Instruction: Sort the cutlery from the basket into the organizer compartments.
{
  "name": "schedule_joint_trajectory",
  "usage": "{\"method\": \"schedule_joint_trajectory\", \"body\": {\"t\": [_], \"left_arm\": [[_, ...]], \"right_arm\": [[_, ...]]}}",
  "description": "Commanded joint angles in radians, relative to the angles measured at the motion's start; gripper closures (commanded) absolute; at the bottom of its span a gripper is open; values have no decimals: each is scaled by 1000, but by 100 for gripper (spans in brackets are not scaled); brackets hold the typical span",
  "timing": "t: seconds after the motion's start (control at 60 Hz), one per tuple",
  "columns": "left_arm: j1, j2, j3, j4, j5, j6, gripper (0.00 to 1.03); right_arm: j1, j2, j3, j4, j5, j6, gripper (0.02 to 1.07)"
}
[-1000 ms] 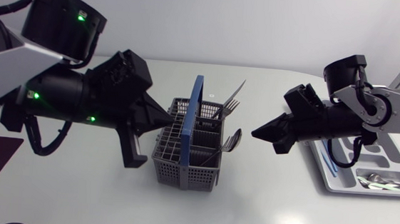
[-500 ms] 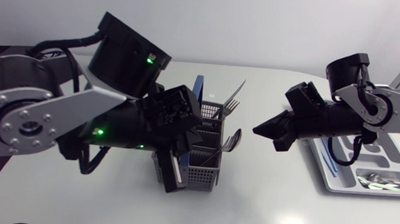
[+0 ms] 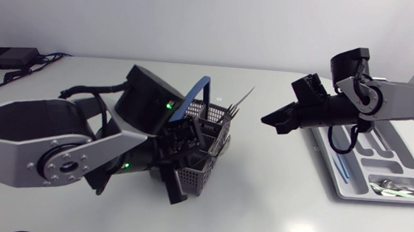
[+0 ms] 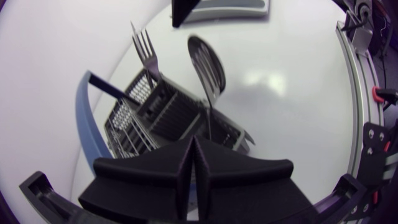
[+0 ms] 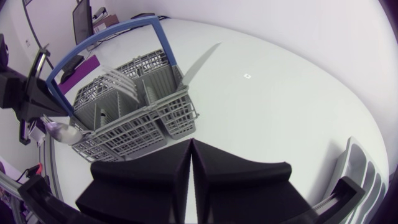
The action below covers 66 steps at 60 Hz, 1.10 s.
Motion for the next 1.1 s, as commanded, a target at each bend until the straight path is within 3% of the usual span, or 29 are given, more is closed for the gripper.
{"method": "schedule_joint_trajectory", "body": {"t": [0.0,0.4,0.567,0.8,0.933,1.083], "left_arm": [[42,-47,-65,-16,-17,21,100],[103,-349,-204,-87,18,27,100],[235,-390,-266,-85,87,56,100],[457,-306,-250,-62,290,36,100],[511,-195,-206,-96,371,24,100],[531,-91,-169,-87,394,16,100]], "right_arm": [[-13,71,56,21,-3,59,98],[-10,255,233,35,-39,188,98],[5,325,286,35,-56,239,98],[19,428,374,18,-89,316,98],[35,487,449,-37,-119,333,98],[47,597,582,-126,-172,352,98]]}}
